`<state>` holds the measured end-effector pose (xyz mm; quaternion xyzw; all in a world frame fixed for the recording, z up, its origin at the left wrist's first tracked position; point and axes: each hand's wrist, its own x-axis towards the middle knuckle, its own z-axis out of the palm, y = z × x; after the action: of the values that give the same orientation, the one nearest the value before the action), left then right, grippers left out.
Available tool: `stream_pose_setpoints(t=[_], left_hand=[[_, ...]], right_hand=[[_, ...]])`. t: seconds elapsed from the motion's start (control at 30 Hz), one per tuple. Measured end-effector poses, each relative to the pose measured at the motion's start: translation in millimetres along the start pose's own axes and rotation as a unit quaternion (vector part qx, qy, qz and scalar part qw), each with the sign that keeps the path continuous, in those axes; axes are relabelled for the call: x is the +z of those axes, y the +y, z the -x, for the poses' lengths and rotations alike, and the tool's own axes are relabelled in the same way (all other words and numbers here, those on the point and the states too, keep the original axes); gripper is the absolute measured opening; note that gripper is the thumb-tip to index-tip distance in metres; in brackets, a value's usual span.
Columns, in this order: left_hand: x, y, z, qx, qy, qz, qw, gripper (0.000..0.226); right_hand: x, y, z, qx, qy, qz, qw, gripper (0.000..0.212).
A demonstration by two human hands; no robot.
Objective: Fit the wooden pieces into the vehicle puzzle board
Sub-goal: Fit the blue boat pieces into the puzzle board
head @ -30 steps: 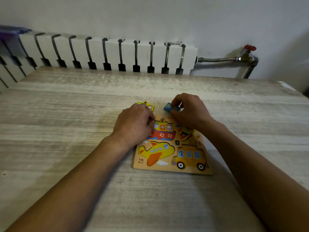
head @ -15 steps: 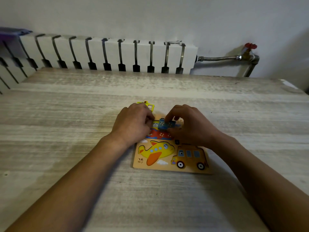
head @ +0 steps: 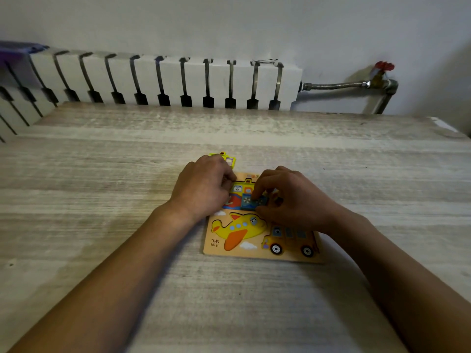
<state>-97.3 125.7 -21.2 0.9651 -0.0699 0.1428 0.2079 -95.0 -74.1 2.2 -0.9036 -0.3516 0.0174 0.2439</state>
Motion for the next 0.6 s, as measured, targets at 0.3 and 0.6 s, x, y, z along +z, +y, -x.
stream_pose_setpoints(t=[0.3,0.6], left_hand=[[1.3,-1.9,-1.4,0.004,0.005,-0.001,1.0,0.016],[-6.7,-11.0,-4.5,-0.036,0.011,0.059,0.998,0.008]], right_hand=[[-4.3,0.4,1.5,0.002,-0.01,0.009,1.0,0.017],[-2.8,1.1,1.6,0.002,-0.006,0.001,1.0,0.015]])
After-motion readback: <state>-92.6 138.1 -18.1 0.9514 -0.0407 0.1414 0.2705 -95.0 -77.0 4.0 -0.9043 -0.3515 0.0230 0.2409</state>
